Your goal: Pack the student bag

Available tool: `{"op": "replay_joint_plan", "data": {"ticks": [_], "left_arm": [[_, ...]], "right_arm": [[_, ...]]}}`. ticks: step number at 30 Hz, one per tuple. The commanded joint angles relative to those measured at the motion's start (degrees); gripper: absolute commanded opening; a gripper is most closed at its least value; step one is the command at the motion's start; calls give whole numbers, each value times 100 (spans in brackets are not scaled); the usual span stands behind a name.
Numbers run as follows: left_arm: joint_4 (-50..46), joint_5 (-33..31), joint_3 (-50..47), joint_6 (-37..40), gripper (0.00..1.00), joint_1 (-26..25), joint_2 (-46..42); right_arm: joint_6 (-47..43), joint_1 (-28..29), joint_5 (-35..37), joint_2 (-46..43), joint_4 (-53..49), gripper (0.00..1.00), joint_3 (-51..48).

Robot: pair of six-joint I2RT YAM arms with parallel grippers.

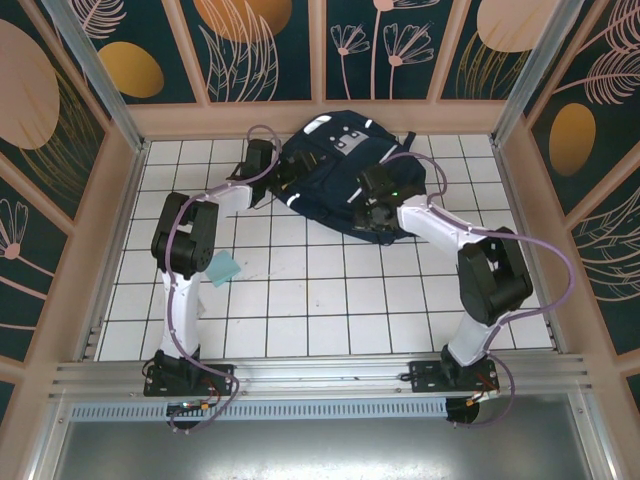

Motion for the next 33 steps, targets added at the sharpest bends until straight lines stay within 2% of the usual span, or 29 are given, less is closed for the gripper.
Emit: {"op": "replay_joint_plan", "data": {"ticks": [1, 4, 7, 12, 17, 21, 23, 27, 33], "left_arm": [[-653, -625, -4, 348, 99, 306, 176], [-224, -381, -681, 181, 99, 303, -415], [39, -97, -1357, 80, 99, 303, -1170], [-102, 115, -2239, 55, 94, 301, -2290], [534, 386, -3234, -697, 94, 302, -3101], [1231, 535, -3814, -1445, 91, 298, -3163], [1454, 464, -3953, -1614, 80, 291, -3108], [1882, 452, -3908, -1770, 41, 296, -2744], [1931, 585, -3441, -1542, 0, 310, -2329]], "right_arm": [[-619, -104, -773, -117, -292, 0, 62], [-621, 7, -2144, -51, 453, 0, 71], [-562, 154, -2963, 202, 1110, 0, 406], [-517, 379, -3657, 919, 1543, 0, 1524], [-575, 693, -4087, 1725, 1466, 0, 2690], [-454, 911, -4290, 1917, 1733, 0, 2815], [-371, 993, -4362, 1902, 1865, 0, 2715], [-264, 1104, -4373, 1719, 1957, 0, 2280], [-549, 941, -3642, 1049, 1042, 0, 1167]]}}
